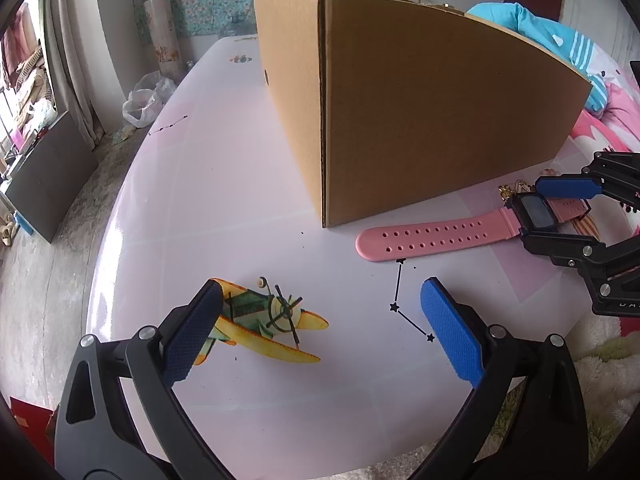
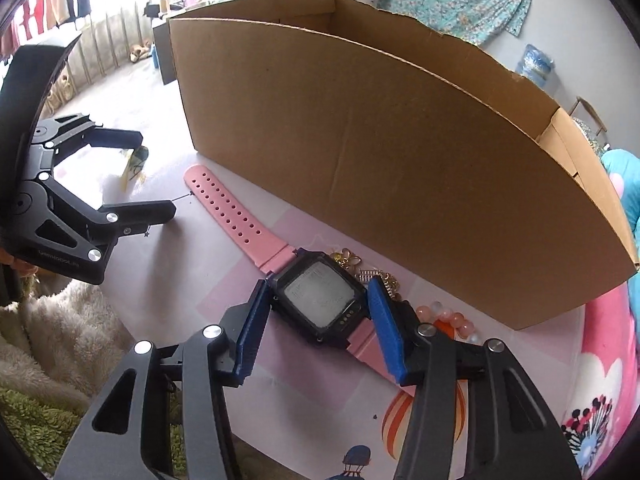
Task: Organize jewelry
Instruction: 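Close the right gripper around the black face of the pink watch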
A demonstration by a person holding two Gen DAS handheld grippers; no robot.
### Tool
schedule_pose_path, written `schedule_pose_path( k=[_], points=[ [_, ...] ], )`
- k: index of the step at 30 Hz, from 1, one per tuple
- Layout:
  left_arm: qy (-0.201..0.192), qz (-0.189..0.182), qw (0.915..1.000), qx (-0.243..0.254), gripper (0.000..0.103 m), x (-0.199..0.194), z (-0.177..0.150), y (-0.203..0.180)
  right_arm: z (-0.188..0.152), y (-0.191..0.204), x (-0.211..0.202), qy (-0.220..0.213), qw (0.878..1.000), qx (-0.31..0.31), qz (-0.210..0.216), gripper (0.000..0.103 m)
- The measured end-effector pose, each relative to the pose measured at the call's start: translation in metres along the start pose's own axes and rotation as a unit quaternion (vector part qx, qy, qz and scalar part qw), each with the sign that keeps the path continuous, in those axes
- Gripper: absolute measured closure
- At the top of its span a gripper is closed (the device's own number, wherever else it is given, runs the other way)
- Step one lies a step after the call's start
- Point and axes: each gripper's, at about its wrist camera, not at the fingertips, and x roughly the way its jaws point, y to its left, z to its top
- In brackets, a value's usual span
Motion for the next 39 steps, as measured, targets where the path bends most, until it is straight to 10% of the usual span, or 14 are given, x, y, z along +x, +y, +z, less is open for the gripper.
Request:
schedule_pose_path(
  k=[2, 4, 9, 11, 15, 26, 39],
  points=[
    [-0.002, 0.0, 1.0, 0.0, 0.007, 0.0, 0.0, 0.0, 0.003, 0.004, -0.003, 0.001, 1.0, -0.005, -0.005, 0.054],
    [-0.004, 0.0, 1.0, 0.0, 0.007, 0.0, 0.0, 0.0, 0.006, 0.011, -0.011, 0.0, 1.0, -0.008, 0.0, 0.095],
    [-0.009, -0.001, 1.0, 0.001, 0.007, 0.0, 0.0, -0.001, 0.007, 0.019, -0.022, 0.014, 1.0, 0.005, -0.025, 0.097],
    [-0.011, -0.001, 0.9999, 0.001, 0.007, 0.0, 0.0, -0.002, 0.004, 0.019, -0.025, 0.018, 1.0, 0.005, -0.025, 0.094],
    [-0.01, -0.002, 0.9999, 0.003, 0.007, 0.0, 0.0, -0.003, 0.004, 0.013, -0.028, 0.007, 0.999, 0.011, -0.031, 0.05],
    [-0.003, -0.003, 1.0, 0.006, 0.007, 0.001, 0.002, -0.002, 0.006, -0.033, 0.011, 0.038, 0.997, -0.006, 0.063, 0.05],
    [-0.001, 0.003, 1.0, -0.003, 0.007, 0.004, 0.005, -0.001, 0.004, 0.016, -0.011, 0.022, 0.995, -0.098, 0.013, 0.053]
  ],
)
